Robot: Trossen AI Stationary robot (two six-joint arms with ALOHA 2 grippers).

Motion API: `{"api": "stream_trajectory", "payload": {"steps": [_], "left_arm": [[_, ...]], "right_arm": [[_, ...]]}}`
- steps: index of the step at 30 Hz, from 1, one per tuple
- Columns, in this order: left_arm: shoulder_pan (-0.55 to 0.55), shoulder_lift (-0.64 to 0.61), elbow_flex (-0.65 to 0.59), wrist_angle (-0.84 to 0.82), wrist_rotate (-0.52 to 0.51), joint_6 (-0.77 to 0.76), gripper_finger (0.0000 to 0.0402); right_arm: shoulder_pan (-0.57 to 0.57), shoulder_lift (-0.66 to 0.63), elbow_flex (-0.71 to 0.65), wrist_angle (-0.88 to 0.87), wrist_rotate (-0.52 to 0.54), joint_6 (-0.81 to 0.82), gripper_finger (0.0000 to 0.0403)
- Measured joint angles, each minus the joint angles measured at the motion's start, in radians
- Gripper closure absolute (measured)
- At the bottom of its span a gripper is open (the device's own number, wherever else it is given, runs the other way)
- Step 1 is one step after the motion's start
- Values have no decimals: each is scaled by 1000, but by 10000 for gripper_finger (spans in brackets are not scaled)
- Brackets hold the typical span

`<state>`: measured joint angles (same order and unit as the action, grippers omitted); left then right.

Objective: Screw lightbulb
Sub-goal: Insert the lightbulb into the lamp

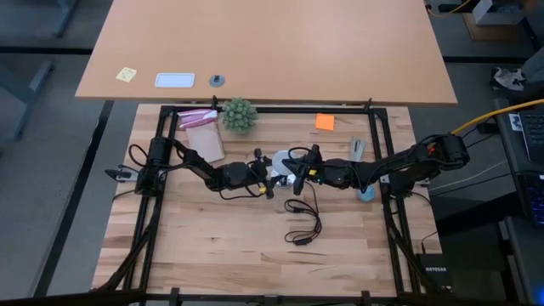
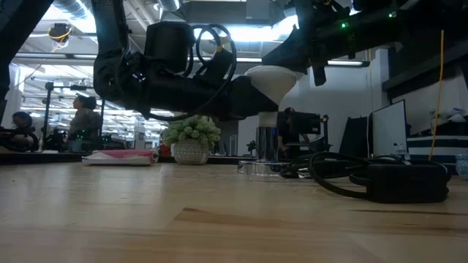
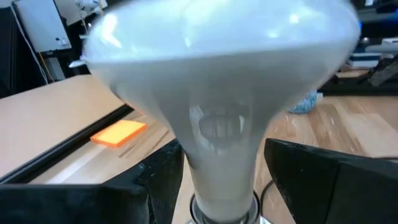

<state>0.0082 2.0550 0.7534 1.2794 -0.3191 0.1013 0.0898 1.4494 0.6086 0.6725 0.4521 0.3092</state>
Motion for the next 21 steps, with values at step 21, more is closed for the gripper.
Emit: {"api": "stream_trajectory", "payload": {"steps": [21], "left_arm": [[1, -1, 0, -13, -6, -5, 248]], "right_arm": [[0, 0, 0, 2, 0, 0, 379]]}}
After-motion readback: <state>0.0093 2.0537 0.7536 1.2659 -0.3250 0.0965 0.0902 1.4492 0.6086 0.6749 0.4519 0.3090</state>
